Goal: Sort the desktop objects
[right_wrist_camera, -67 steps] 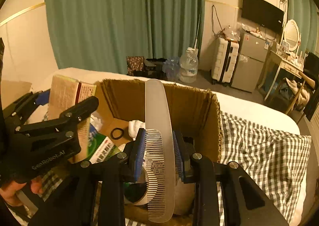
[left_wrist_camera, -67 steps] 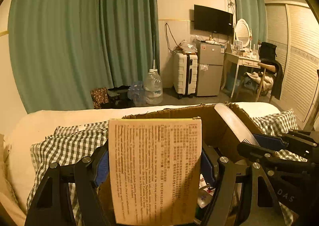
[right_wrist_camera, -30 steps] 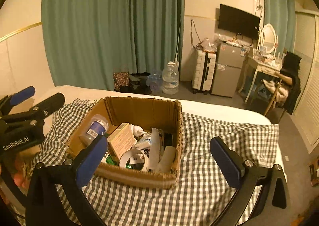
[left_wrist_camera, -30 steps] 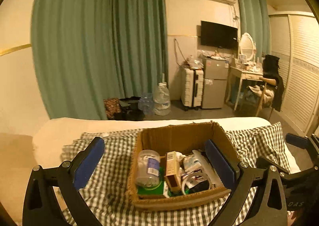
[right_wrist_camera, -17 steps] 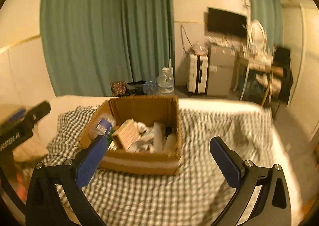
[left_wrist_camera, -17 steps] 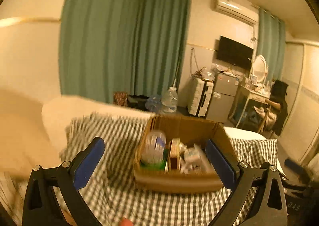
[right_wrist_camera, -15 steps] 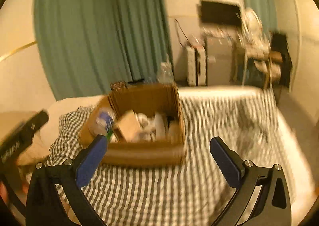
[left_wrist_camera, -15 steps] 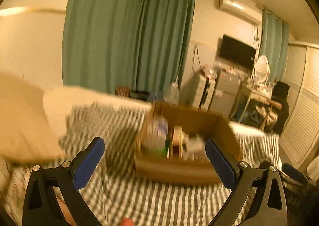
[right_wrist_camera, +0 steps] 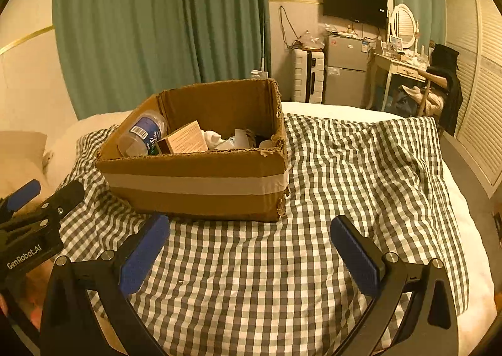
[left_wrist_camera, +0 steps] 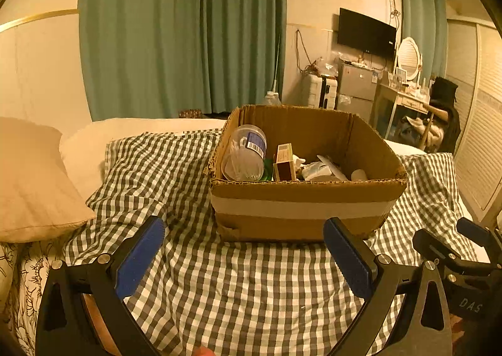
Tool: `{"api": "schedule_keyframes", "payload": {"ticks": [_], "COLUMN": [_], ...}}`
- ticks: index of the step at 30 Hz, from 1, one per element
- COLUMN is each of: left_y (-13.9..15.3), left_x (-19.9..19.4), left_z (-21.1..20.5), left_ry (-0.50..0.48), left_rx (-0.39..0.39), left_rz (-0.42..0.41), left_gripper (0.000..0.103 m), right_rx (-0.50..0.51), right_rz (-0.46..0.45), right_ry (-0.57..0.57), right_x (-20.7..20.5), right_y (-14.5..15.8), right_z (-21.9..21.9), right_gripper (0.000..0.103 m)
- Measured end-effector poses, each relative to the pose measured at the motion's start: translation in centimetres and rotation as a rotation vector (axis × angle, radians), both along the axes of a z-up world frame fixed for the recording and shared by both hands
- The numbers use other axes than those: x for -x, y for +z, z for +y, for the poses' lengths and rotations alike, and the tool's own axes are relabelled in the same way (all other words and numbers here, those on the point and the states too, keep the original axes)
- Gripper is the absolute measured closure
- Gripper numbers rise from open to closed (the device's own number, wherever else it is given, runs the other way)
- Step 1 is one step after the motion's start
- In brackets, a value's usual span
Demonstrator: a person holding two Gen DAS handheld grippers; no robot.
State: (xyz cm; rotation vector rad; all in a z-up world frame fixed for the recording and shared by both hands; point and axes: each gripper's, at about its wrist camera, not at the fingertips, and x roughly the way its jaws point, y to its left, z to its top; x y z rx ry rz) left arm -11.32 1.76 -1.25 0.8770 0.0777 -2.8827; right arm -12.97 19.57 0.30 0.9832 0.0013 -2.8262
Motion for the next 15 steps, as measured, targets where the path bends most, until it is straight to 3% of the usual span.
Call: {"api": "schedule_keyframes", "payload": {"ticks": [6, 15], "left_y": [0.49, 0.74], "left_x": [-0.27, -0.13], "left_z": [0.33, -0.23], "left_ry": [-0.008, 0.006], "left_rx": [0.026, -0.004], "left_rz": [0.022, 0.009], "left_gripper": [0.0, 0.0], "right_rx": [0.007, -0.002], "right_rz": [0.005, 0.0], "right_ry": [0.013, 0.024], "right_x": [-0.2, -0.35], "right_y": [0.27, 0.25], "right_z": [-0.08, -0.22], "right_gripper": [0.001, 0.001]}}
